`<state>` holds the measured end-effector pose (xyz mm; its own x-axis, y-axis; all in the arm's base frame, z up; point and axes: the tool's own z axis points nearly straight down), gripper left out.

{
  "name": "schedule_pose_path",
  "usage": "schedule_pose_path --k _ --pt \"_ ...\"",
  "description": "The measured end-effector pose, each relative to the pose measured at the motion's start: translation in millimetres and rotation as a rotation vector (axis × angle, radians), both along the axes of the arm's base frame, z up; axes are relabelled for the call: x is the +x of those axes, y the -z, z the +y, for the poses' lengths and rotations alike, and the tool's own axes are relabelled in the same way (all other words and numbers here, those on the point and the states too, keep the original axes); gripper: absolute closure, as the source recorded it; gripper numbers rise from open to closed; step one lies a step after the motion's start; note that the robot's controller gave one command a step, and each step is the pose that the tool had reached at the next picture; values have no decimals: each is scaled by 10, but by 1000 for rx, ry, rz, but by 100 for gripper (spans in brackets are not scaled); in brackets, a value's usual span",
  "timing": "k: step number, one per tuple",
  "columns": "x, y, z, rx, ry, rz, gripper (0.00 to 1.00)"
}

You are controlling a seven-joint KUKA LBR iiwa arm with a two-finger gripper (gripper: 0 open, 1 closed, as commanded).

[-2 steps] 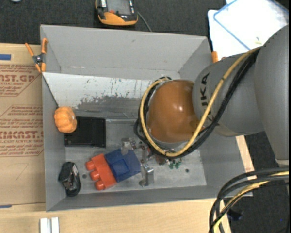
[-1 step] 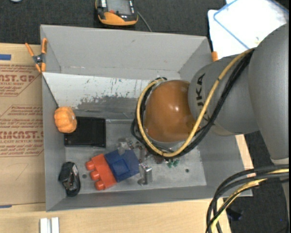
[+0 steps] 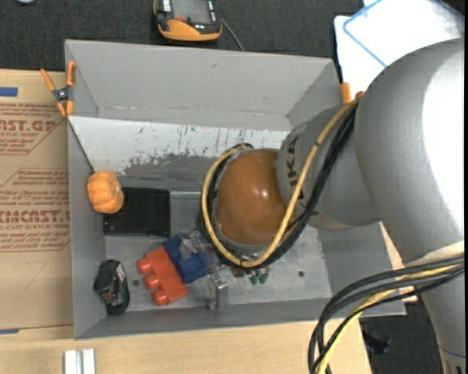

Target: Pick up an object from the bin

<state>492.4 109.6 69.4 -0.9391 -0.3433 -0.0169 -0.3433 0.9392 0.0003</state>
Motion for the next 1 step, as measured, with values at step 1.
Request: schedule_pose_path --k 1 --pt "273 -178 -129 1 40 -10 100"
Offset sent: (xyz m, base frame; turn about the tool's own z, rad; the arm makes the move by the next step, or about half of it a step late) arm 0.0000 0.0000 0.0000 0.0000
